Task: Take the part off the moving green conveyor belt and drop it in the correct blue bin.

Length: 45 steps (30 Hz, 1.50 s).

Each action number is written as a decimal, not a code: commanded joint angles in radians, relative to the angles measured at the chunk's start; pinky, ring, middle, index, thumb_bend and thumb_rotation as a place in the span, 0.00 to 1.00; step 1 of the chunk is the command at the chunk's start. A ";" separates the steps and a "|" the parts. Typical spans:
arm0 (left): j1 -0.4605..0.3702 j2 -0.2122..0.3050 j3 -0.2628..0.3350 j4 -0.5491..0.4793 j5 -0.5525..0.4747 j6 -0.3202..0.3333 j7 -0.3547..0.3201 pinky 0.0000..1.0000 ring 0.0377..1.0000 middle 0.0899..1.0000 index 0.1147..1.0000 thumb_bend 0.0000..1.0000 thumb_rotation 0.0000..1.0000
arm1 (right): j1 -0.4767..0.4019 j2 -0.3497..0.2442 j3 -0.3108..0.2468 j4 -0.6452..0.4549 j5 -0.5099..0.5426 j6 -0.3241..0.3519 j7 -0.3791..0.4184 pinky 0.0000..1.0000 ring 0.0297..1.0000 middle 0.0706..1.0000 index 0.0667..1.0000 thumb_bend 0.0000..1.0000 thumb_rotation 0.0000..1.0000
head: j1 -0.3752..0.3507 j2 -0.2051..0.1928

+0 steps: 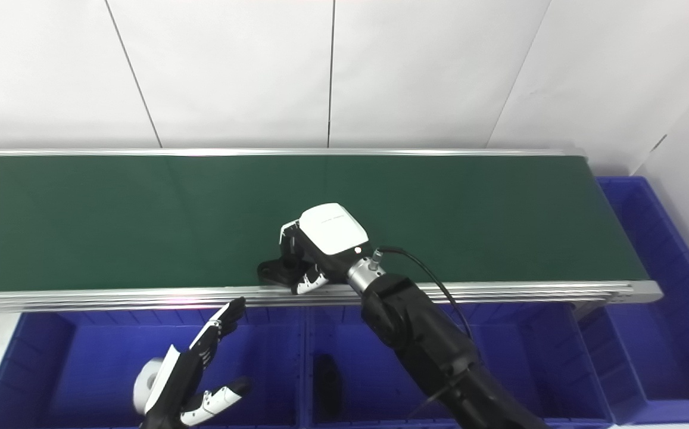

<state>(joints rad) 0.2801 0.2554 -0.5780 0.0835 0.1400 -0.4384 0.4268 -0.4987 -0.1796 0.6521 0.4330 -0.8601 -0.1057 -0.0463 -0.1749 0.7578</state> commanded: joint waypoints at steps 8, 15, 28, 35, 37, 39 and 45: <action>-0.008 -0.005 0.006 0.006 0.032 -0.032 0.024 0.91 0.92 0.91 0.89 0.65 0.72 | 0.005 -0.010 -0.119 -0.152 0.023 0.022 0.011 0.20 0.25 0.44 0.45 0.52 0.00 | 0.007 -0.005; -0.008 -0.005 0.006 0.007 0.038 -0.032 0.029 0.91 0.92 0.91 0.89 0.66 0.72 | 0.068 -0.036 -0.175 -0.259 0.020 0.017 0.024 0.20 0.25 0.43 0.45 0.52 0.00 | 0.006 -0.002; -0.003 -0.014 0.003 -0.004 0.036 -0.032 0.029 0.90 0.92 0.91 0.89 0.67 0.73 | 0.255 -0.081 -0.255 -0.415 0.068 -0.003 0.048 0.25 0.31 0.44 0.46 0.52 0.00 | 0.023 0.020; -0.002 -0.031 0.009 -0.002 0.037 -0.031 0.031 0.89 0.90 0.90 0.88 0.67 0.70 | 0.384 -0.107 -0.271 -0.383 0.075 -0.044 -0.028 0.24 0.30 0.44 0.45 0.52 0.00 | 0.057 0.038; -0.002 -0.034 0.010 0.000 0.050 -0.031 0.038 0.88 0.90 0.90 0.88 0.66 0.70 | 0.412 -0.111 -0.281 -0.359 0.077 -0.046 -0.052 0.26 0.32 0.44 0.45 0.52 0.00 | 0.074 0.043; -0.002 -0.038 0.010 0.003 0.061 -0.031 0.041 0.89 0.90 0.90 0.88 0.66 0.70 | 0.434 -0.120 -0.289 -0.326 0.065 -0.048 -0.083 0.25 0.32 0.44 0.45 0.52 0.00 | 0.091 0.046; 0.001 -0.050 0.015 -0.006 0.071 -0.031 0.029 0.89 0.91 0.91 0.90 0.66 0.70 | 0.455 -0.156 -0.304 -0.208 0.070 -0.085 -0.161 0.24 0.32 0.41 0.48 0.52 0.00 | 0.126 0.060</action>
<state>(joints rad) 0.2831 0.2156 -0.5724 0.1064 0.2034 -0.4384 0.4550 -0.0317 -0.3267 0.3602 0.2403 -0.7966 -0.1357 -0.1658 -0.0492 0.8160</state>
